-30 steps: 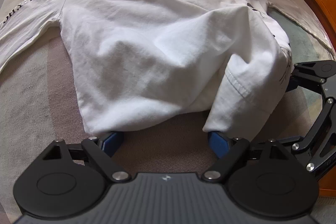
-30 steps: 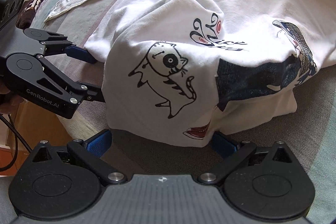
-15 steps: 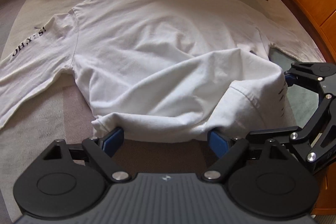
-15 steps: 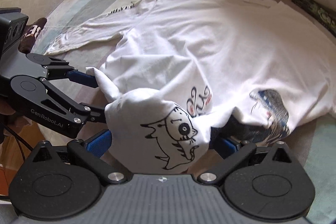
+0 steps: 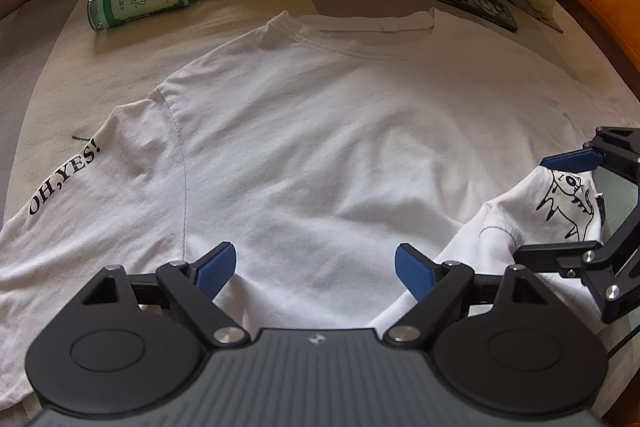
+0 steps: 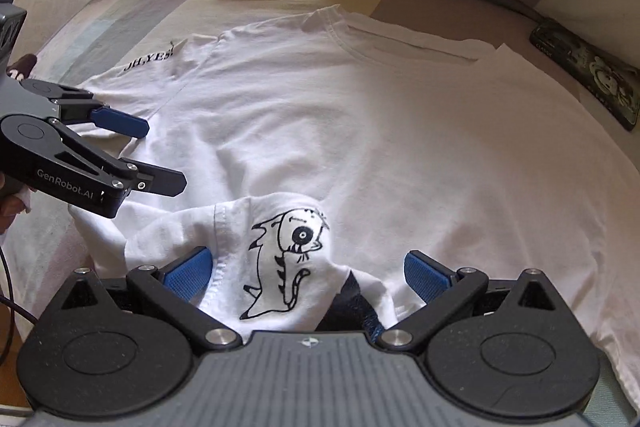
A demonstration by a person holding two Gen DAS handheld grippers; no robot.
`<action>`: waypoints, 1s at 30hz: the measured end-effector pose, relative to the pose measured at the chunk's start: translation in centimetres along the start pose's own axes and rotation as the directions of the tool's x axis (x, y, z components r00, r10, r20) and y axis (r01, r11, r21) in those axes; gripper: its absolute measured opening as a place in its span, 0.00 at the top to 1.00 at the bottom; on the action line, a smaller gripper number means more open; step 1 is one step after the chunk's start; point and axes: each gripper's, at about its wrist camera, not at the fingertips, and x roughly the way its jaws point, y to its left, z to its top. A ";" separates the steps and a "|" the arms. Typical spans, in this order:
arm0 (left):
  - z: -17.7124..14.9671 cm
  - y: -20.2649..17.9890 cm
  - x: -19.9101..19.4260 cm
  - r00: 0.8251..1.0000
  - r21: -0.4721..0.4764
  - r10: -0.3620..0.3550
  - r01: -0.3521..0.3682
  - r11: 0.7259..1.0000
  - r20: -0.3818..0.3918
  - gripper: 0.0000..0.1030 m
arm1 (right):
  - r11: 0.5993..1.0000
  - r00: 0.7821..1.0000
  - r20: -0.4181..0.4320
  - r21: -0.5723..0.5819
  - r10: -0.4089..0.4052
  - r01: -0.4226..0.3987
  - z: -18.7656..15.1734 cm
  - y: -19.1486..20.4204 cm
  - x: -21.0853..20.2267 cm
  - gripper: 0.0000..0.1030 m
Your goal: Fold clothes
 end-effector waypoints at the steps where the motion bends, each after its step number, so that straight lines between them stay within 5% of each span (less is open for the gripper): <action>1: 0.0 0.0 -0.2 1.000 0.006 -0.002 0.002 1.000 -0.001 0.16 | 1.000 1.000 0.014 0.009 0.001 -0.001 0.0 -0.1 -0.8 0.00; 7: -2.5 0.1 -2.6 1.000 0.004 -0.008 0.008 1.000 -0.029 0.16 | 0.998 0.998 0.063 0.055 -0.026 0.022 -1.3 0.1 -5.8 0.00; 10: -4.2 0.1 -4.1 0.999 -0.023 -0.007 0.006 1.000 -0.046 0.16 | 0.997 0.998 0.024 0.055 -0.057 0.056 -3.6 0.9 -7.4 0.00; 15: -6.7 -0.1 -6.0 0.997 -0.069 -0.013 0.007 0.998 -0.079 0.16 | 0.997 0.999 -0.043 0.074 -0.012 0.015 -7.5 2.1 -7.2 0.00; 20: -6.9 -2.0 -5.7 0.998 -0.040 0.050 -0.051 0.998 -0.030 0.16 | 0.998 0.998 -0.054 0.058 0.021 -0.018 -9.9 2.7 -5.9 0.00; 30: -6.3 -5.3 -2.6 0.990 0.061 0.134 -0.136 0.989 0.031 0.15 | 0.984 0.996 0.075 -0.164 -0.055 0.067 -11.4 2.4 -5.0 0.00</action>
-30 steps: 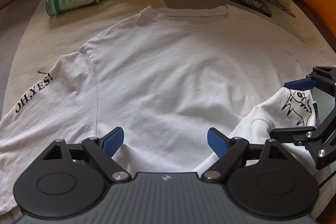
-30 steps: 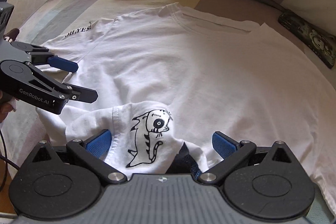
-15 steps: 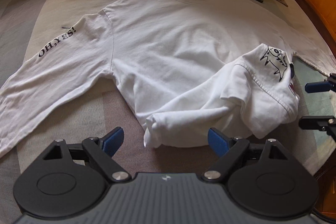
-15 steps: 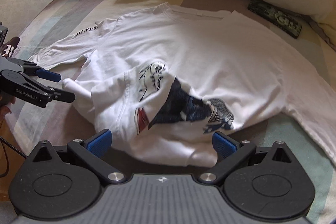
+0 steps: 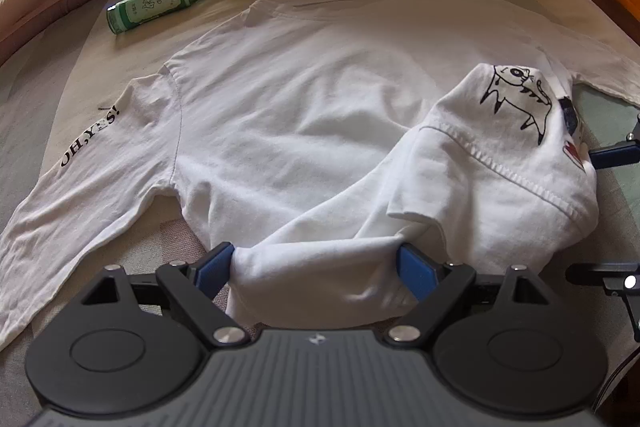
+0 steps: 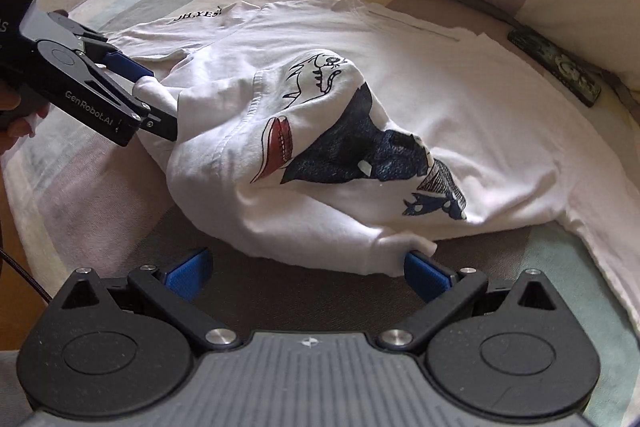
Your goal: Fold clothes
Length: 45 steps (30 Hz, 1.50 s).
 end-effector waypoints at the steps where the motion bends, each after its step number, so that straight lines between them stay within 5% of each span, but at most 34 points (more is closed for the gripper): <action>1: 0.0 0.1 0.3 1.000 -0.003 -0.004 0.004 1.000 0.005 0.15 | 1.000 1.000 0.011 0.000 -0.009 0.009 0.0 -0.2 0.1 0.00; 20: -0.4 1.3 2.3 0.995 0.008 -0.090 0.090 0.996 0.039 0.10 | 0.979 0.981 0.166 0.194 -0.101 0.068 -4.6 -3.2 -1.5 0.00; 35: -0.5 1.3 2.5 0.996 0.005 -0.079 0.078 0.997 0.042 0.08 | 0.995 0.985 0.147 0.063 -0.092 0.083 -5.7 -2.7 0.4 0.00; 45: -0.8 0.8 2.4 0.997 0.022 -0.045 0.044 0.999 0.064 0.06 | 0.992 0.990 0.090 0.080 -0.108 0.101 -4.9 -2.7 1.1 0.00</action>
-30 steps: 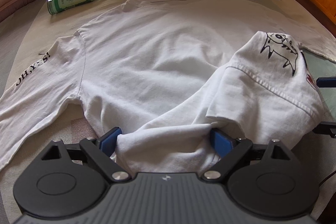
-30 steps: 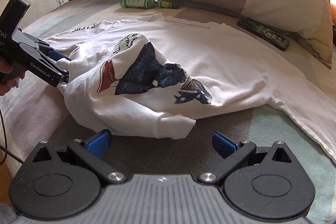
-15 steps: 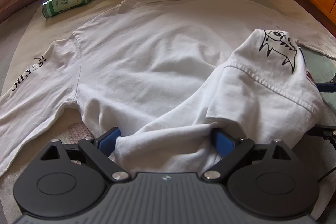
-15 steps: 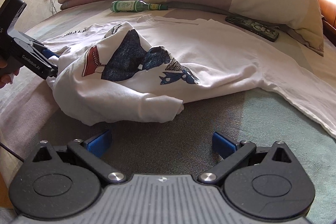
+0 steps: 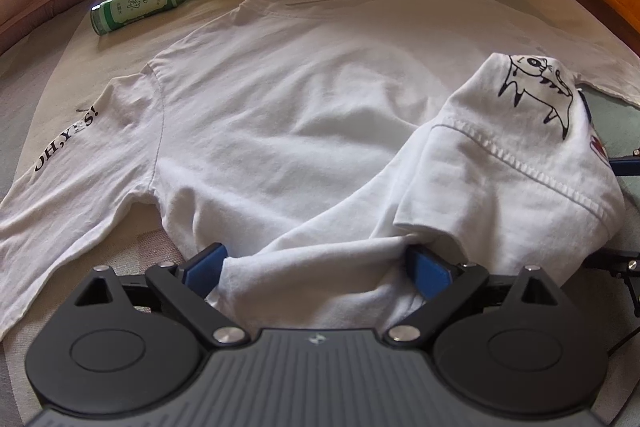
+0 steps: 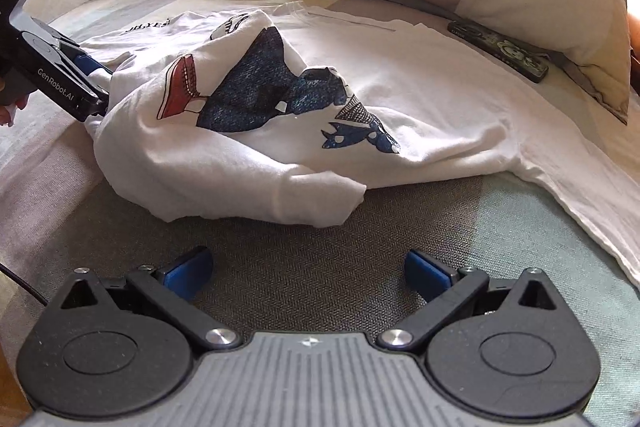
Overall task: Fold clothes
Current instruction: 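Release the folded hem and pull the right gripper back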
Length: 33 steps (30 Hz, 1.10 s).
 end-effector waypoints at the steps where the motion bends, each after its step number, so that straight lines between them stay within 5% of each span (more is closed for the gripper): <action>1: -0.1 0.0 0.0 1.000 0.003 0.001 -0.001 1.000 0.008 0.05 | 1.000 1.000 -0.001 -0.003 0.001 -0.001 0.0 0.0 0.0 0.00; 6: -1.0 -0.3 -0.3 0.991 0.122 -0.014 -0.002 0.993 0.131 0.05 | 0.998 0.998 0.060 -0.053 0.020 -0.017 -0.9 0.0 -0.1 0.00; 10: -2.7 -1.3 -2.2 0.979 0.138 -0.007 -0.022 0.990 0.206 0.08 | 1.000 1.000 0.010 0.015 0.008 -0.009 -0.8 0.2 -1.6 0.00; 16: -7.6 -2.5 -7.1 0.970 0.100 -0.079 0.057 0.993 0.229 0.07 | 0.983 0.988 0.034 0.110 -0.151 0.147 -2.5 4.2 -8.1 0.00; 21: -10.7 -3.5 -9.8 0.953 0.168 -0.141 0.098 0.981 0.269 0.07 | 0.972 0.969 0.109 0.103 -0.220 0.209 -2.7 7.0 -12.8 0.00; 29: -9.8 -3.5 -9.0 0.933 0.242 -0.215 0.147 0.959 0.287 0.07 | 0.983 0.972 0.141 0.024 -0.186 0.184 0.3 8.9 -9.6 0.00; 33: -8.7 -2.9 -7.7 0.922 0.269 -0.250 0.170 0.948 0.296 0.07 | 0.976 0.969 0.174 -0.103 -0.174 0.193 1.4 10.8 -6.7 0.00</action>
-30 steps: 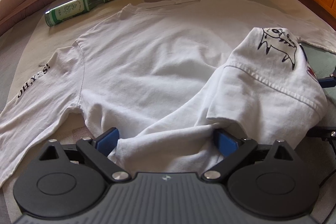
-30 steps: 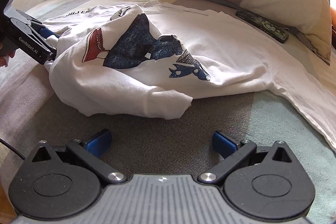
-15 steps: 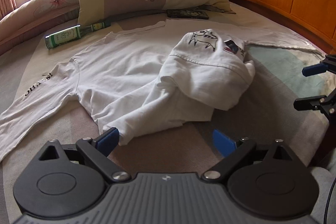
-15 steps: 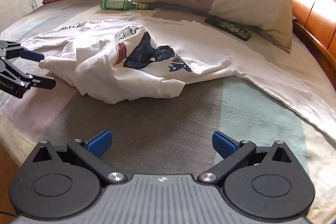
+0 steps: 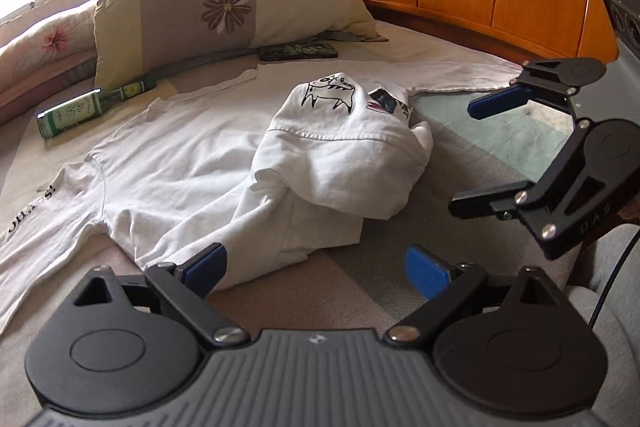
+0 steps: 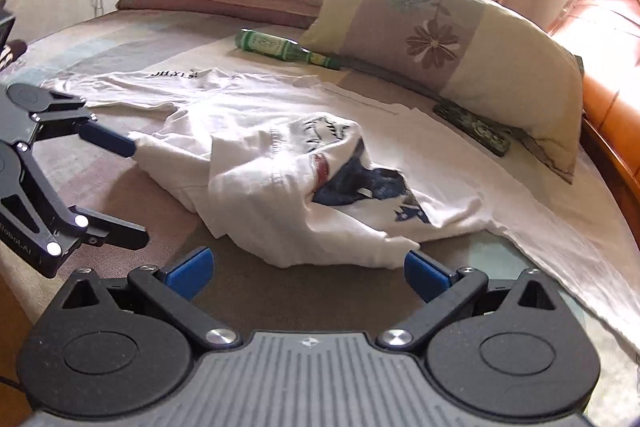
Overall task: Fold clothes
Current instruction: 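Release the folded hem and pull the right gripper back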
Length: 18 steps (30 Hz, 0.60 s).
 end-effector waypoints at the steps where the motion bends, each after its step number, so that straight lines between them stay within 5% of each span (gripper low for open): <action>1: 0.1 0.2 0.4 1.000 0.012 0.002 -0.002 1.000 0.000 0.07 | 0.999 1.000 0.009 -0.039 -0.005 0.006 0.2 0.6 0.6 0.00; 8: 0.1 1.8 2.9 0.999 0.060 -0.013 0.015 0.998 -0.039 0.07 | 0.958 0.997 -0.029 -0.280 -0.064 0.053 0.9 2.8 4.9 0.00; 13: 0.9 4.1 3.1 1.000 0.031 0.012 -0.011 0.999 -0.017 0.07 | 0.965 0.993 -0.008 -0.237 -0.121 0.116 2.5 -0.1 4.9 0.00; 18: 1.6 7.8 4.5 0.992 -0.050 0.110 -0.113 0.992 -0.056 0.07 | 0.974 0.986 0.015 -0.157 -0.163 0.164 4.0 -3.6 4.6 0.00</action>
